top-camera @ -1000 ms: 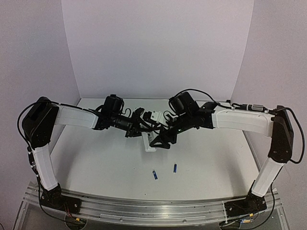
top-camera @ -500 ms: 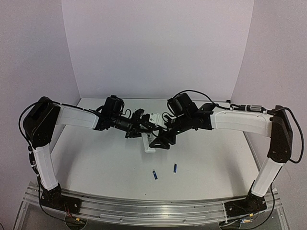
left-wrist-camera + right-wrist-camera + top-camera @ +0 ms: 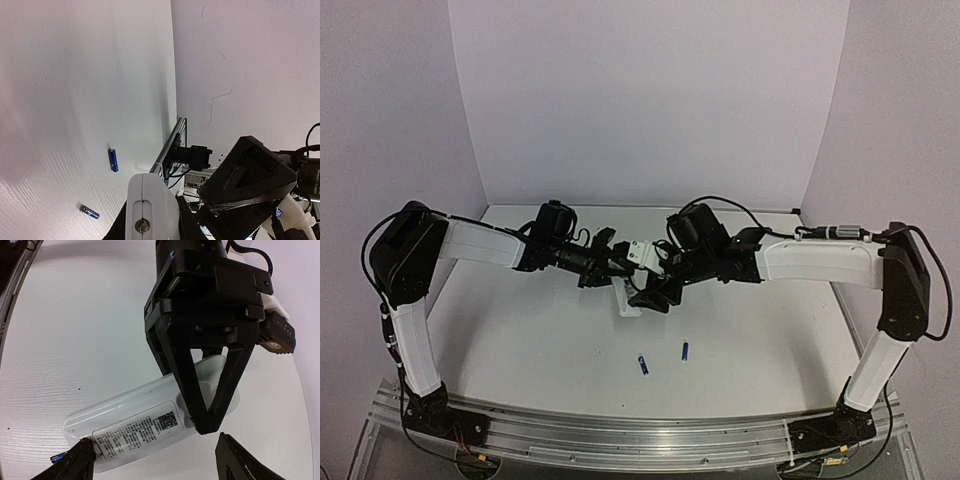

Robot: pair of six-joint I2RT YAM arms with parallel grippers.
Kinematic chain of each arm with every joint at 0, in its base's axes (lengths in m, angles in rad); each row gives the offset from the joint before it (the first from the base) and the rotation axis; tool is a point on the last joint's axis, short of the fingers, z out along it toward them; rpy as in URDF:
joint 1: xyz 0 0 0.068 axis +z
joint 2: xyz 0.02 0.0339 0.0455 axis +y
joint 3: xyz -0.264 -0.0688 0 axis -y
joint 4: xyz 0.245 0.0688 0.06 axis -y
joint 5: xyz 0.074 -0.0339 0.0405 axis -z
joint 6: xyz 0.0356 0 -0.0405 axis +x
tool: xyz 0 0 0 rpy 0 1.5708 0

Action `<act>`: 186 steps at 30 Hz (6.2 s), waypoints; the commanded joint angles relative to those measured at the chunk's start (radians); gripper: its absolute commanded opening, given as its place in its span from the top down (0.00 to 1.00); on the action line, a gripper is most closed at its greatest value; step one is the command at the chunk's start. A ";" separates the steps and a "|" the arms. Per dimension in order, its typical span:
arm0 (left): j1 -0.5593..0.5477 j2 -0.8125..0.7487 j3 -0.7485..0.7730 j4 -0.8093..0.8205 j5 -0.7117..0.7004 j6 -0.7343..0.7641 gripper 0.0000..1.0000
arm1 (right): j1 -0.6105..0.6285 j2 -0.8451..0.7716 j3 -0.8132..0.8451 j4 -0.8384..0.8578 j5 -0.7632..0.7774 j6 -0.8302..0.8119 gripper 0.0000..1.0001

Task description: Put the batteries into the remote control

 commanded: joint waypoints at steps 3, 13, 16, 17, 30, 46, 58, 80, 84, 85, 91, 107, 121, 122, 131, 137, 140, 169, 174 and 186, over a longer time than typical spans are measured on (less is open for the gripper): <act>-0.057 -0.026 0.048 0.031 0.147 -0.050 1.00 | 0.000 0.008 -0.011 0.160 0.160 0.023 0.21; -0.057 -0.020 0.046 -0.021 0.130 -0.018 1.00 | 0.000 -0.019 -0.015 0.166 0.174 0.017 0.21; -0.057 -0.018 0.050 -0.035 0.124 -0.003 1.00 | 0.000 -0.035 -0.018 0.167 0.171 0.017 0.21; -0.057 -0.016 0.053 -0.040 0.123 0.001 1.00 | 0.001 -0.039 -0.019 0.167 0.170 0.017 0.21; -0.056 -0.007 0.057 -0.063 0.117 0.019 1.00 | 0.001 -0.056 -0.016 0.196 0.197 0.013 0.21; -0.042 0.004 0.064 -0.101 0.090 0.027 1.00 | 0.001 -0.085 -0.029 0.207 0.207 0.011 0.22; -0.038 0.012 0.066 -0.106 0.090 0.033 1.00 | 0.001 -0.102 -0.030 0.211 0.213 0.009 0.22; -0.026 0.007 0.031 -0.013 0.119 -0.021 1.00 | 0.003 -0.119 -0.041 0.208 0.181 0.026 0.21; -0.025 0.003 0.026 0.020 0.129 -0.043 1.00 | 0.004 -0.108 -0.048 0.197 0.162 0.024 0.21; -0.025 0.001 0.025 0.025 0.131 -0.047 1.00 | 0.005 -0.104 -0.049 0.190 0.161 0.019 0.21; -0.021 -0.006 0.023 0.023 0.132 -0.044 1.00 | 0.007 -0.094 -0.054 0.176 0.171 0.002 0.21; -0.006 -0.005 0.014 0.043 0.137 -0.049 1.00 | 0.008 -0.100 -0.048 0.112 0.116 -0.019 0.17; 0.028 -0.005 -0.008 0.029 0.121 -0.007 1.00 | 0.009 -0.175 -0.043 0.040 0.028 0.062 0.14; 0.029 -0.003 -0.008 0.027 0.119 -0.001 1.00 | 0.008 -0.182 -0.035 0.019 0.024 0.078 0.13; 0.041 0.017 -0.006 0.142 0.138 -0.047 1.00 | 0.008 -0.197 -0.031 -0.046 -0.138 0.148 0.11; 0.044 0.040 -0.007 0.194 0.152 -0.068 1.00 | 0.009 -0.168 0.017 -0.045 -0.115 0.238 0.11; 0.048 0.040 -0.007 0.175 0.136 -0.045 1.00 | 0.009 -0.166 0.025 -0.045 -0.075 0.283 0.11; 0.055 0.075 -0.108 -0.066 -0.151 0.274 1.00 | -0.264 -0.197 -0.233 -0.056 0.122 0.913 0.10; 0.054 0.074 -0.142 -0.016 -0.178 0.244 1.00 | -0.261 -0.190 -0.248 -0.074 0.027 0.875 0.13; 0.051 -0.161 -0.317 0.121 -0.514 0.165 1.00 | 0.041 -0.029 -0.124 -0.314 0.201 0.674 0.19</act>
